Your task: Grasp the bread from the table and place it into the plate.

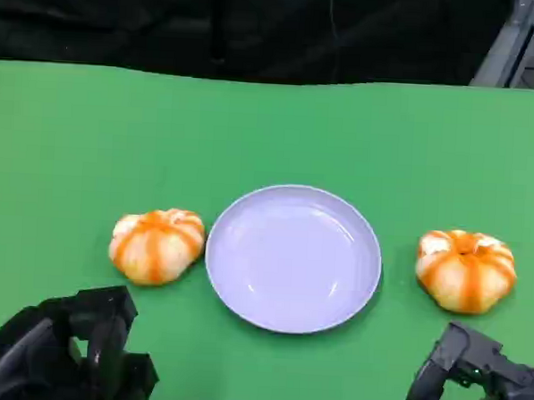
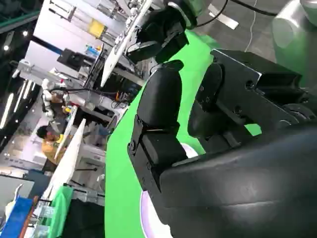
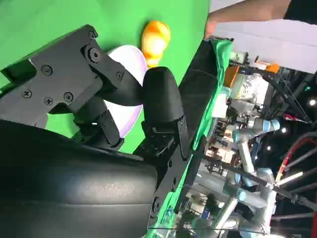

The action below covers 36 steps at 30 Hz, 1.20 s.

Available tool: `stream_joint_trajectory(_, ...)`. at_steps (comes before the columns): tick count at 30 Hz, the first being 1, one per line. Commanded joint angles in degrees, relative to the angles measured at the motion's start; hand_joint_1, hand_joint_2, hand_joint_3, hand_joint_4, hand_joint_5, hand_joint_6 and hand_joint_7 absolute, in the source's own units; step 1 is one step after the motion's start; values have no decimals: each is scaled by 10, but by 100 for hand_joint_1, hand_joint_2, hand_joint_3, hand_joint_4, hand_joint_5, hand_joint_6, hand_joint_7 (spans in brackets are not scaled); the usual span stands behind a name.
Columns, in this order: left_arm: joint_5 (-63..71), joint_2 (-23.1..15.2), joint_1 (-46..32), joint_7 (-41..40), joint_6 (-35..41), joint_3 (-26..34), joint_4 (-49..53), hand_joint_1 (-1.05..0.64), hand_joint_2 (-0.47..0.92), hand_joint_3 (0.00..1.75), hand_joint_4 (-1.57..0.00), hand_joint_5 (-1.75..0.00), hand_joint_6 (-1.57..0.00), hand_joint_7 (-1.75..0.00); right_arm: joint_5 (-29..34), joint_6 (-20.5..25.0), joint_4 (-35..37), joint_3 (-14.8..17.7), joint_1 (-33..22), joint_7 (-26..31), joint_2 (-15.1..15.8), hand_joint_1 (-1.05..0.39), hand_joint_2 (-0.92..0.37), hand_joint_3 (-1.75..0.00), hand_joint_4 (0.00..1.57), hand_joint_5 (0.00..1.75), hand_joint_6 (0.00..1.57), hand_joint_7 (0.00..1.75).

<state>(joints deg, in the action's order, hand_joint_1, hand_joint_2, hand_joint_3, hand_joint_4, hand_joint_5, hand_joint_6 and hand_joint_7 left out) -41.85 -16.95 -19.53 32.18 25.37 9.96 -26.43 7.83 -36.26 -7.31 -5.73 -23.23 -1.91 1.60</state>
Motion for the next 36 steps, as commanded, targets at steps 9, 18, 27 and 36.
stream_joint_trajectory(9, 1, -8, 1, 4, -2, 2, 2, 24, 68, 159, -112, -175, -96, -175, -4, -1, -4, 4, -2, 4, 3, -12, -48, -126, 85, 175, 75, 158)
stream_joint_trajectory(18, 1, -8, 1, 4, -2, 2, 2, 24, 68, 159, -112, -175, -96, -175, -4, -1, -4, 4, -2, 4, 3, -12, -48, -127, 85, 175, 74, 158)
stream_joint_trajectory(27, 1, -8, 1, 4, -2, 2, 2, 24, 68, 159, -112, -175, -96, -175, -4, -1, -4, 4, -2, 4, 3, -12, -48, -127, 85, 175, 74, 158)
stream_joint_trajectory(36, 1, -8, 1, 4, -2, 2, 2, 24, 68, 159, -112, -175, -96, -175, -4, -1, -4, 4, -2, 4, 3, -12, -48, -127, 85, 175, 74, 158)
